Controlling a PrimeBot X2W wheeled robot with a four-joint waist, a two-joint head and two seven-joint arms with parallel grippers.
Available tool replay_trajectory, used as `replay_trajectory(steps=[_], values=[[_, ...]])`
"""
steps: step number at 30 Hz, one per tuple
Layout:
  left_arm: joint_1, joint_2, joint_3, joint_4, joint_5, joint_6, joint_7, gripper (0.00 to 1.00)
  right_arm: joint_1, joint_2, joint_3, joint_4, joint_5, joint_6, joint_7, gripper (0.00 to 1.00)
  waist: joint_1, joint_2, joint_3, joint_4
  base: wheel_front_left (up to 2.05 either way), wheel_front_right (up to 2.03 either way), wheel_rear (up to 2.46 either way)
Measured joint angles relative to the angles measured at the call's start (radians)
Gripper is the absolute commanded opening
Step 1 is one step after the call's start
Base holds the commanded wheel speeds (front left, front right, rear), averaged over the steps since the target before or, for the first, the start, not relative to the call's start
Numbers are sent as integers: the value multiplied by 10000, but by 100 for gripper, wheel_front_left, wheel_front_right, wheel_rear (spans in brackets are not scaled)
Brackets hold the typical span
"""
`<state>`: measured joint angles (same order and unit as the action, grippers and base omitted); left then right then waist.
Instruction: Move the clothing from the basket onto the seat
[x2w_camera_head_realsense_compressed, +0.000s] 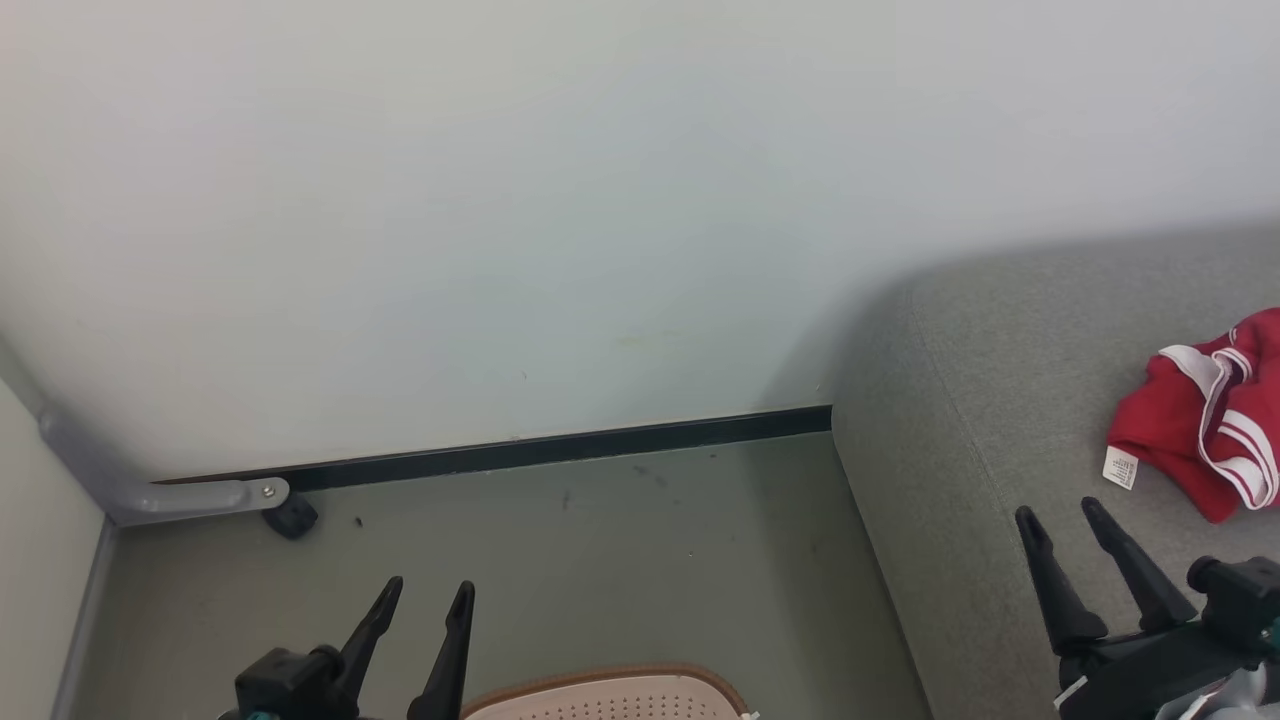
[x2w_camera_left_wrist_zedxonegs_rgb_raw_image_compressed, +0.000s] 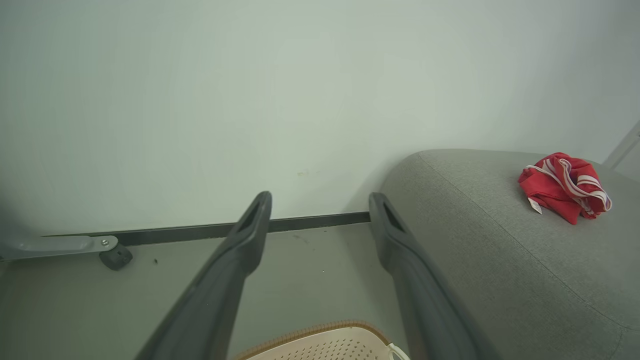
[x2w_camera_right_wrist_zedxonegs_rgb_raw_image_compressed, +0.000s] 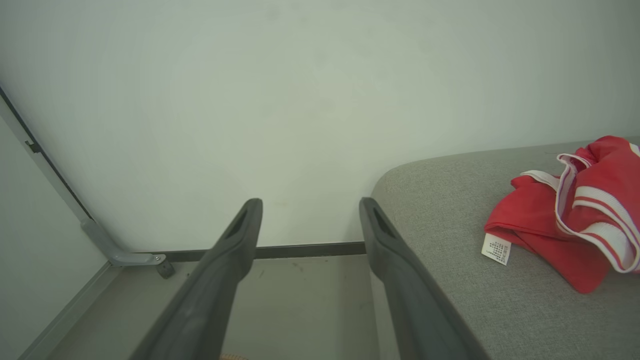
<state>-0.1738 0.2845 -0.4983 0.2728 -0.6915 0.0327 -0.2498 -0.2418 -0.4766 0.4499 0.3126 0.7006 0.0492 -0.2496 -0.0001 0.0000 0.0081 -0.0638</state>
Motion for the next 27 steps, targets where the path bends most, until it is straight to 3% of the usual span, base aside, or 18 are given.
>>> replay_trajectory(steps=[10, 27], values=[[427, 35, 704, -244, 203, 393, 0, 100, 645, 725, -178, -740, -667, -322, 0, 100, 0, 0, -97, 84, 0, 0, 0], [811, -249, 1490, -706, 719, 566, -2, 100, 1120, 913, -773, -1216, -1396, -297, 0, 100, 0, 1, -13, -42, 0, 0, 0]])
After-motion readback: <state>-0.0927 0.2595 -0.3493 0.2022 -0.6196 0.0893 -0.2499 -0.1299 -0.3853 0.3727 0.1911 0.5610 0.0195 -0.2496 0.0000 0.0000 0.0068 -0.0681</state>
